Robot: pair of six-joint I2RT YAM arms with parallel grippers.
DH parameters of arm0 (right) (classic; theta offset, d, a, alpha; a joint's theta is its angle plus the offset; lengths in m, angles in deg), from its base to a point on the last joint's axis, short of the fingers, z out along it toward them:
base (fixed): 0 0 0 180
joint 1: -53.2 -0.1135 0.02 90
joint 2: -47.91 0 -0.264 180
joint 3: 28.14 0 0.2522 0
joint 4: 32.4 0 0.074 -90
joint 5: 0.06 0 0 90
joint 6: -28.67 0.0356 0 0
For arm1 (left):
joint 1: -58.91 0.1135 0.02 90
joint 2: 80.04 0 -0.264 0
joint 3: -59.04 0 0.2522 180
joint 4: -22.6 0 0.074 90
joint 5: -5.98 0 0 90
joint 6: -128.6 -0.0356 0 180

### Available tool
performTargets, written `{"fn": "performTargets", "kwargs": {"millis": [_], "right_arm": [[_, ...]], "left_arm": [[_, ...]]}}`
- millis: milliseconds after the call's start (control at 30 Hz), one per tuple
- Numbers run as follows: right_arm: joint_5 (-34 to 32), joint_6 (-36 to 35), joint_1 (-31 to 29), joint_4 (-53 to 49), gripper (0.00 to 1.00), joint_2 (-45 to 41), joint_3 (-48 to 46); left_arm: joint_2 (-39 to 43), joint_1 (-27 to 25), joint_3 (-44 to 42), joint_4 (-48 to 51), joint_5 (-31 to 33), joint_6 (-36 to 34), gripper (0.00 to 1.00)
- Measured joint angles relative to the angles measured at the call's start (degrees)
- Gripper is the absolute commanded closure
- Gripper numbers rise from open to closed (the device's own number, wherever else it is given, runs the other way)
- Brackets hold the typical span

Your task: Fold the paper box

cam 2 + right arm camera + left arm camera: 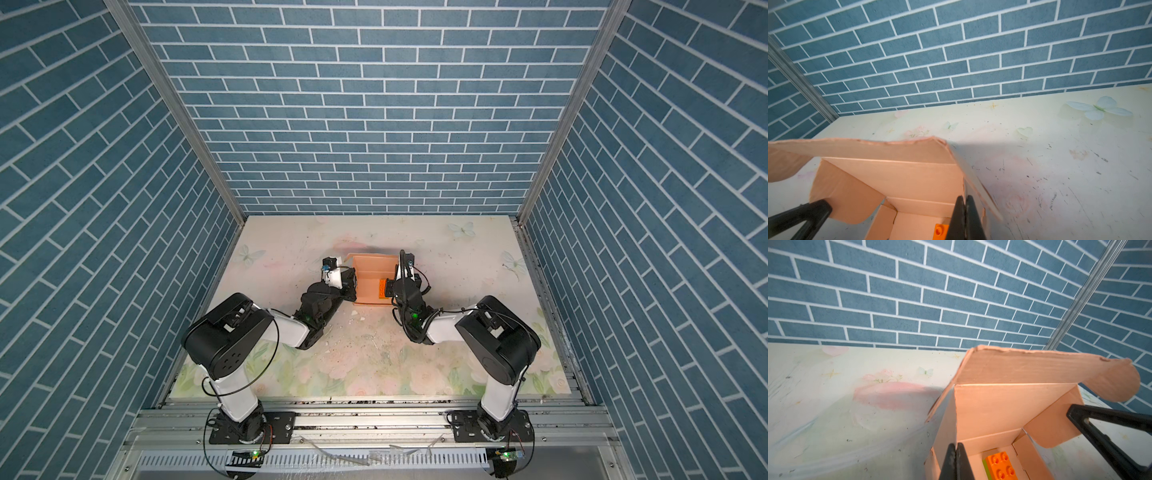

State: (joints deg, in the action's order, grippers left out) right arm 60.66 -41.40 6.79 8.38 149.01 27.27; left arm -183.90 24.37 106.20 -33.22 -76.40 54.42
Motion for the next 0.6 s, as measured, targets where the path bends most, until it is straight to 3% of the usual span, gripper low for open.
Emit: {"fn": "performTargets", "kwargs": {"millis": [600], "right_arm": [[5.51, -5.33, 2.69, 13.27, 1.00, 8.87, 1.70]], "left_arm": [[-5.99, 0.92, 2.93, -4.92, -1.97, -4.33, 1.00]]}}
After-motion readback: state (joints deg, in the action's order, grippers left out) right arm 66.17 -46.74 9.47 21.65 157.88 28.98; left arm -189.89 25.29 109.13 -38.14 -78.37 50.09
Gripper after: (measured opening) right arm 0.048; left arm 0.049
